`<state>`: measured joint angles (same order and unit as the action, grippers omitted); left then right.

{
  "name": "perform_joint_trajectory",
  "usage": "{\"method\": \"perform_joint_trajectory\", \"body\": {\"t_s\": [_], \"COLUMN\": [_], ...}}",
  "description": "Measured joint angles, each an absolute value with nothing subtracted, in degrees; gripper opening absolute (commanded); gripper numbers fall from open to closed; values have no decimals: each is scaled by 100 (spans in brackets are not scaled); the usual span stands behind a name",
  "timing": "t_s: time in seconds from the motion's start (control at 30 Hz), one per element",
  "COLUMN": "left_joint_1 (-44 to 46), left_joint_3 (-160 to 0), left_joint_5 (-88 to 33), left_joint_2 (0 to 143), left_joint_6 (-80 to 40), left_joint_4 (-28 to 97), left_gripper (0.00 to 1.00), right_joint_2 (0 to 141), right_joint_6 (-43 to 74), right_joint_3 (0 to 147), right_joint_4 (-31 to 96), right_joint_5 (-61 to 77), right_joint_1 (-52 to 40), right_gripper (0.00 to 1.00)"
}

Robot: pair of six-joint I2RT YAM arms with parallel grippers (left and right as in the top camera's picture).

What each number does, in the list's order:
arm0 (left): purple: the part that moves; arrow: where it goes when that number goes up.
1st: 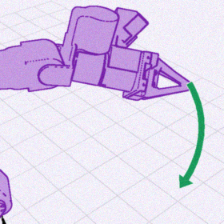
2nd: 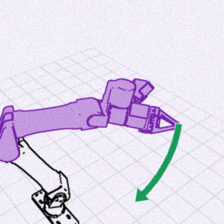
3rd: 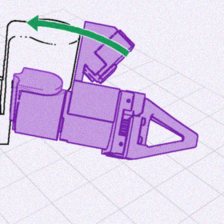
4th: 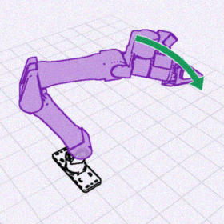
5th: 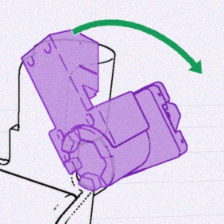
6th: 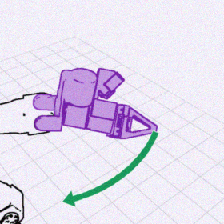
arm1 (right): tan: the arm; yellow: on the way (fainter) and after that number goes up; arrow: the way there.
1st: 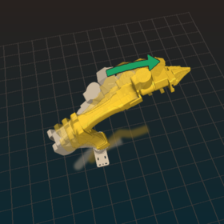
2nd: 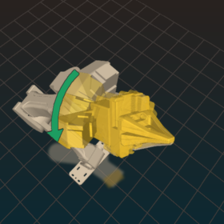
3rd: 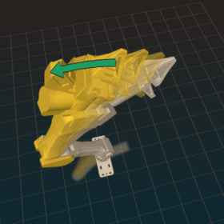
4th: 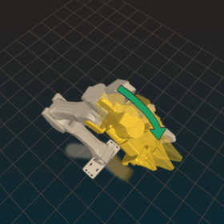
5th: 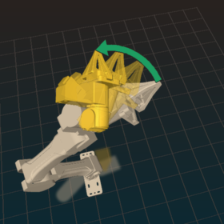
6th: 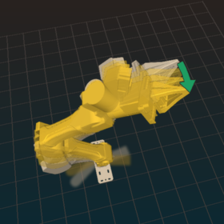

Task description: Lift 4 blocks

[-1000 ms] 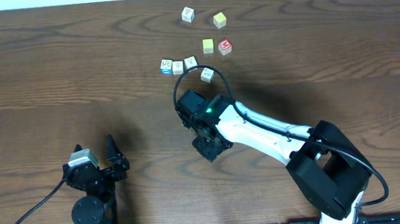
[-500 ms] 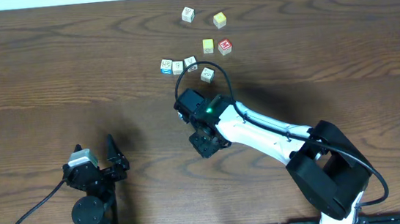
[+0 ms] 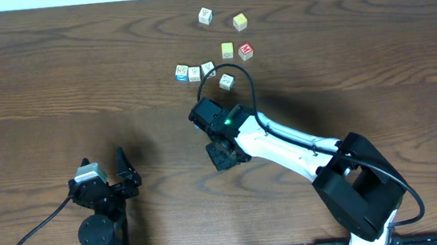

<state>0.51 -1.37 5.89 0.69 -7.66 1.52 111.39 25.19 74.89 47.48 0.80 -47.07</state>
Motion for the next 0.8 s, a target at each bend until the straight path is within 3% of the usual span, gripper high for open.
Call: {"method": "perform_joint_trajectory", "body": {"t_s": [0.3, 0.7, 0.8], "left_joint_1": [51, 51, 51], "left_joint_3": [-137, -137, -137], "left_joint_5": [589, 589, 589], "left_joint_2": [69, 69, 69], "left_joint_6": [-766, -766, -766], "left_joint_4": [152, 152, 152], "left_gripper": [77, 77, 77], "right_joint_2": [11139, 11139, 11139], "right_joint_6": [3310, 4211, 4370], "right_joint_3": [7491, 7491, 7491], "right_joint_4": [4705, 4703, 4694], "right_joint_5": [-108, -375, -423], "right_joint_1": [-4713, -4713, -4711], "right_gripper": [21, 24, 36]}}
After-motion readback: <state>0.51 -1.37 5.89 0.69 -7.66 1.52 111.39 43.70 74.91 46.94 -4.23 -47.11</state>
